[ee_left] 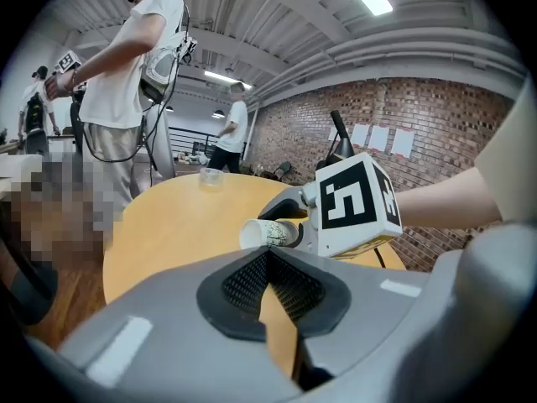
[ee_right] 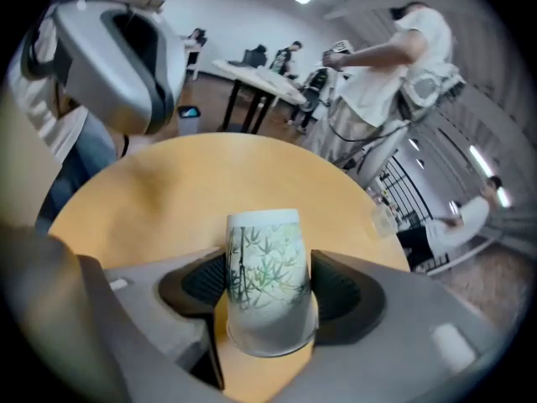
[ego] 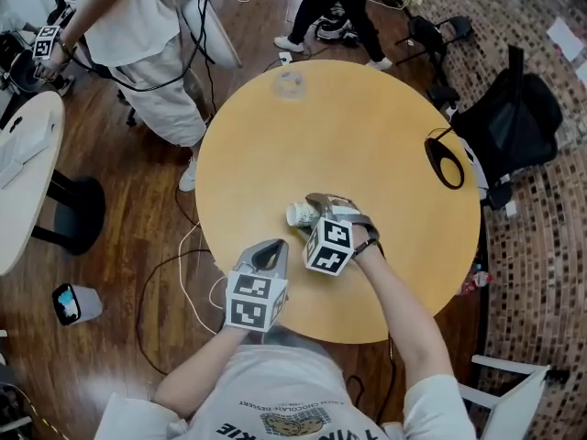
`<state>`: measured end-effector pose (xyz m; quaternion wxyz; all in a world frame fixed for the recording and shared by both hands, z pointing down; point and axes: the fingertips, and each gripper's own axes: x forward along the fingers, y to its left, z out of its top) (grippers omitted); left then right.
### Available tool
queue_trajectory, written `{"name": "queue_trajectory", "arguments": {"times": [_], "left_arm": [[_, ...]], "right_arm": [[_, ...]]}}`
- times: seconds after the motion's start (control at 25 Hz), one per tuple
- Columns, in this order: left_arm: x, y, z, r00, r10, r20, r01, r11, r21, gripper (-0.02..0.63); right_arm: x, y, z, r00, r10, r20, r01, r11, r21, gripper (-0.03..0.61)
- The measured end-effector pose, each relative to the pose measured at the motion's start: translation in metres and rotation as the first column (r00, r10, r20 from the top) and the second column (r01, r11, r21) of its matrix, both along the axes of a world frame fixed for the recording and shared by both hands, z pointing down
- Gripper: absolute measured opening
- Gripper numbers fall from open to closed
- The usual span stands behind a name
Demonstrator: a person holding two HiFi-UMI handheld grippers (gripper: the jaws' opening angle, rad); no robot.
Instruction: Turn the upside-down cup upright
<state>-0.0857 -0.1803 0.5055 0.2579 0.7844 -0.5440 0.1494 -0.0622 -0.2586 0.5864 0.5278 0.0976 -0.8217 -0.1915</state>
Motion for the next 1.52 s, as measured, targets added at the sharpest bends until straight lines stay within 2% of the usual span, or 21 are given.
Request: {"name": "queue_trajectory", "arguments": {"times": [0.12,0.2,0.24,0.32,0.44,0.48,0.52,0.56,0.72,0.84,0.92,1.2,1.44,1.52], "left_arm": [[0.018,-0.003,-0.003,0.999,0.051,0.001,-0.051,0.999,0.005,0.002],[0.030,-0.005,-0.005,0.996,0.087,0.004,-0.087,0.996,0.007,0.002],[0.035,-0.005,-0.006,0.994,0.106,0.006,-0.106,0.994,0.007,0.002],[0.045,-0.005,-0.005,0.990,0.139,0.011,-0.139,0.990,0.004,0.002],[0.059,-0.002,-0.004,0.985,0.172,0.018,-0.172,0.985,-0.002,0.002],[0.062,-0.001,-0.003,0.983,0.183,0.021,-0.183,0.983,-0.003,0.002],[0.065,0.000,-0.003,0.981,0.194,0.024,-0.194,0.981,-0.004,0.002],[0.067,0.001,-0.003,0.978,0.205,0.026,-0.205,0.979,-0.004,0.002],[0.076,0.003,-0.003,0.973,0.228,0.035,-0.228,0.974,-0.006,0.003],[0.080,0.002,-0.002,0.972,0.233,0.038,-0.233,0.972,-0.005,0.002],[0.082,0.003,-0.003,0.970,0.239,0.038,-0.239,0.971,-0.004,0.003],[0.084,0.008,-0.003,0.969,0.246,0.037,-0.245,0.969,-0.009,0.002],[0.084,0.015,-0.008,0.964,0.266,0.026,-0.266,0.964,-0.001,0.002],[0.084,0.018,-0.012,0.960,0.279,0.022,-0.280,0.960,0.006,0.002]], "right_arm": [[0.019,0.006,-0.012,0.968,0.192,0.161,-0.180,0.980,-0.089,0.305],[0.036,0.010,-0.017,0.915,0.314,0.254,-0.284,0.947,-0.148,0.305],[0.044,0.011,-0.020,0.876,0.376,0.303,-0.334,0.925,-0.182,0.305],[0.061,0.013,-0.024,0.763,0.499,0.411,-0.425,0.866,-0.264,0.305],[0.088,0.012,-0.027,0.547,0.630,0.552,-0.524,0.772,-0.361,0.305],[0.096,0.013,-0.027,0.490,0.651,0.579,-0.550,0.747,-0.374,0.305],[0.102,0.014,-0.024,0.451,0.666,0.594,-0.573,0.726,-0.380,0.305],[0.107,0.017,-0.021,0.426,0.678,0.599,-0.592,0.710,-0.382,0.305],[0.122,0.027,-0.006,0.384,0.711,0.589,-0.644,0.663,-0.381,0.307],[0.127,0.034,0.003,0.384,0.735,0.558,-0.676,0.636,-0.372,0.307],[0.128,0.040,0.009,0.387,0.748,0.539,-0.685,0.625,-0.375,0.307],[0.132,0.050,0.007,0.364,0.764,0.533,-0.701,0.601,-0.383,0.307],[0.129,0.059,-0.023,0.304,0.760,0.575,-0.729,0.574,-0.373,0.307],[0.130,0.061,-0.035,0.273,0.764,0.585,-0.746,0.552,-0.373,0.307]]}}
